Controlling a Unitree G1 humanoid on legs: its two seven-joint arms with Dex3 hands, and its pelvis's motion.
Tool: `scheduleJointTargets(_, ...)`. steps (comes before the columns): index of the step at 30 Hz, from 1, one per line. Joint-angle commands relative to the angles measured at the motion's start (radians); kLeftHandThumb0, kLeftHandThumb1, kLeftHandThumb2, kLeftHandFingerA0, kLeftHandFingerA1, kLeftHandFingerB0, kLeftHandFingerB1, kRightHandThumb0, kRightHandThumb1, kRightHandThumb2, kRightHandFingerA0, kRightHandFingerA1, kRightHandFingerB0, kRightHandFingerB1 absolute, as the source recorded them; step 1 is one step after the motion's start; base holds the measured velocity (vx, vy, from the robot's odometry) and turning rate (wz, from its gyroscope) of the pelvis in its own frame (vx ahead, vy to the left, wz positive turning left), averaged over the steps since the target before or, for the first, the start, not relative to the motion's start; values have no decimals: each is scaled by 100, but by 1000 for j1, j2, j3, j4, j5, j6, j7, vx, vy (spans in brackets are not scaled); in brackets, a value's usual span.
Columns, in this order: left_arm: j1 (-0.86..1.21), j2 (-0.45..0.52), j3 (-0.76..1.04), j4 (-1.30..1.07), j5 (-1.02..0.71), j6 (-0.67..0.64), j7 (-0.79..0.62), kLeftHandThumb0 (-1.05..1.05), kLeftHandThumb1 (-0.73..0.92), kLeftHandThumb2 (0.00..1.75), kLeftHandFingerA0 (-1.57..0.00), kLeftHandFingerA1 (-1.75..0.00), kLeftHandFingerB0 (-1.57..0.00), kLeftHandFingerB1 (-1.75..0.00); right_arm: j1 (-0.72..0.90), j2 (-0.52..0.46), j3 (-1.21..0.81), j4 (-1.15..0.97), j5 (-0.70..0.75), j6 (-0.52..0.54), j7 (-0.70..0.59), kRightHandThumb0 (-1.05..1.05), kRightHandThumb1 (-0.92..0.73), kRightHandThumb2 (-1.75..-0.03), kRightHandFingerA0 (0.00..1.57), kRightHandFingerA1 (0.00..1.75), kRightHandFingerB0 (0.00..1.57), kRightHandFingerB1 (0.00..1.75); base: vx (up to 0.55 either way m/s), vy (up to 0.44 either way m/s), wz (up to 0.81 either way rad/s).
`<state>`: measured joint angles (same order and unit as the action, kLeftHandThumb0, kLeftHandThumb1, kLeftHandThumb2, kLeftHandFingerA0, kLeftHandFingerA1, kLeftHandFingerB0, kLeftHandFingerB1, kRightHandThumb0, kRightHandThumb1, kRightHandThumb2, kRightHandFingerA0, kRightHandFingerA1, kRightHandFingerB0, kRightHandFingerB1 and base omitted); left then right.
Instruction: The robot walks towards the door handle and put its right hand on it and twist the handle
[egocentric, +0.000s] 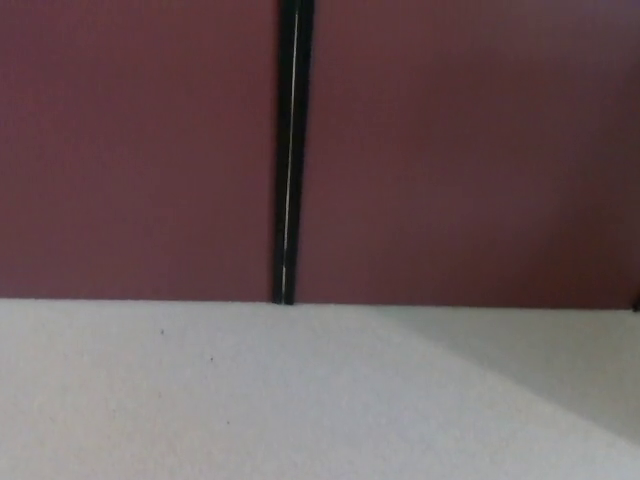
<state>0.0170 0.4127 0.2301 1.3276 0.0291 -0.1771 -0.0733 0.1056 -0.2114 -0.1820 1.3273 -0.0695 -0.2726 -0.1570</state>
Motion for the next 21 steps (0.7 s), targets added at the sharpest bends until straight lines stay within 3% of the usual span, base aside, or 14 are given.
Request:
scheduleJointTargets(1, -2, -1, -15, 0, 10, 3, 4, -20, 61, 58, -55, -44, -34, -35, -4, -10, 3, 1, -1, 0, 6, -26, -55, -56, 76, 49, 44, 36, 360, -117, 23)
scheduleJointTargets(6, 3, 2, -24, 0, 11, -2, 8, -20, 61, 58, -55, -43, -34, -35, -3, -9, 11, 2, -7, 2, -3, -25, -55, -56, 77, 49, 44, 37, 391, -394, -5)
scheduleJointTargets(9, 4, 1, -27, -1, 11, -6, 9, -20, 60, 58, -54, -43, -35, -35, -9, -9, 4, 5, 3, 8, 3, -25, -55, -56, 74, 48, 45, 37, 296, -40, -4)
scheduleJointTargets(21, 3, 3, -35, 5, 14, -4, 5, -20, 60, 58, -54, -43, -36, -36, -12, -12, 21, 5, -7, -4, -2, -25, -57, -57, 72, 48, 47, 38, 358, 203, -6)
